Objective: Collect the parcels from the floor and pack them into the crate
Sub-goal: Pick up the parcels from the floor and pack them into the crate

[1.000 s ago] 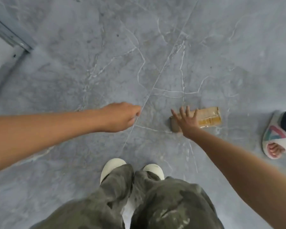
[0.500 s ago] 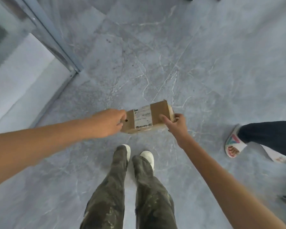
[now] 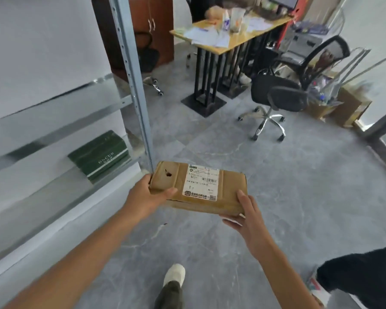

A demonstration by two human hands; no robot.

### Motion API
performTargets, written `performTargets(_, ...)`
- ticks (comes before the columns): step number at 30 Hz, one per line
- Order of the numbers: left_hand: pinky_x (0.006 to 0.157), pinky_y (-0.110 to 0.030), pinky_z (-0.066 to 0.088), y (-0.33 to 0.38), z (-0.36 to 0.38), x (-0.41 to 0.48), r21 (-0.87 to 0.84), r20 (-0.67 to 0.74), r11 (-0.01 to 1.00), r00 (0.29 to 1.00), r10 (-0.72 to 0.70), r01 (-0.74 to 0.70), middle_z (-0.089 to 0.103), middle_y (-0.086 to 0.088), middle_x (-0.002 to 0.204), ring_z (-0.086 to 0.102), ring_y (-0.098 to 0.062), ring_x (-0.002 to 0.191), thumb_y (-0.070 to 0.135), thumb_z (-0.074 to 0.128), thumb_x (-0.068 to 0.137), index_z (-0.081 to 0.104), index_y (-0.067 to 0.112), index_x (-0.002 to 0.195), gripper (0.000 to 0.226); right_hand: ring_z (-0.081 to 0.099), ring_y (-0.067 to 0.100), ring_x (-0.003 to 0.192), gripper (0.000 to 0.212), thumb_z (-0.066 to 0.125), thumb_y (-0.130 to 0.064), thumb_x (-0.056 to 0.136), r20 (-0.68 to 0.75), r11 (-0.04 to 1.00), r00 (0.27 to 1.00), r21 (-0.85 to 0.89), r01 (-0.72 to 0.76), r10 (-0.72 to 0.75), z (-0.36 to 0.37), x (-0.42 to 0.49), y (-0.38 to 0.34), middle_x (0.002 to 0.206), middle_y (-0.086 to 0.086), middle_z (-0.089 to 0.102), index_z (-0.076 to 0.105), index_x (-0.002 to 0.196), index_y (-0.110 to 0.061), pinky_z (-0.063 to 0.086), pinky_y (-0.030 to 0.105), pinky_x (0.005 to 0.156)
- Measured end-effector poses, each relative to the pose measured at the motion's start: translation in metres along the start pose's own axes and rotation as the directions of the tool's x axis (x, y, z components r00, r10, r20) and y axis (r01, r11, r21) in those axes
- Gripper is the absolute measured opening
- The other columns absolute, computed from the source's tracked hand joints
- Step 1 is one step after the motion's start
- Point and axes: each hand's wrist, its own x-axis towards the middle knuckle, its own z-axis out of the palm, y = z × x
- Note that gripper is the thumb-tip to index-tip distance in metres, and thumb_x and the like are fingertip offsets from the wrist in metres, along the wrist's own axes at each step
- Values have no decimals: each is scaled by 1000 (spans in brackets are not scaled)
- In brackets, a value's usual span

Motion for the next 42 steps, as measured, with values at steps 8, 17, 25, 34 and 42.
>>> performTargets(8,75,-11,47,24,-52,-201,-225,-225,958,966,126,-178,58,24,106,56,5,101,38,79,69,50,36,114,54,60,16,111,55,52,-65,72,131,983,982,-101,151,-137,4,-146,-63,121,-2,61,56,119,-36,49,44,95)
performTargets(17,85,-33,53,-53,-154,-384,-186,-479,966,875,72,-181,66,13,101,63,-7,95,35,79,70,60,26,105,41,53,14,115,50,38,-64,85,309,942,942,-257,218,-134,93,-301,-12,125,-3,52,39,125,-35,40,39,103)
performTargets(25,73,-22,51,-150,-224,-558,-206,-585,973,810,-35,-107,70,9,82,66,-4,81,35,80,67,65,24,83,25,50,27,119,31,37,-42,98,337,943,941,-299,149,-42,178,-454,73,126,9,48,42,119,-18,41,45,103)
performTargets(34,61,-12,40,-211,-204,-695,-259,-653,966,733,-190,19,69,10,77,63,0,73,51,73,66,66,21,81,34,49,28,120,38,43,-44,96,422,892,906,-424,159,39,179,-551,128,129,10,46,41,120,-14,47,42,94)
performTargets(42,68,-10,39,-241,-147,-810,-296,-646,945,700,-304,138,64,18,92,57,9,87,42,62,84,59,32,93,14,50,27,117,42,47,-47,93,517,828,822,-551,108,237,139,-608,184,127,9,45,40,122,-18,51,39,85)
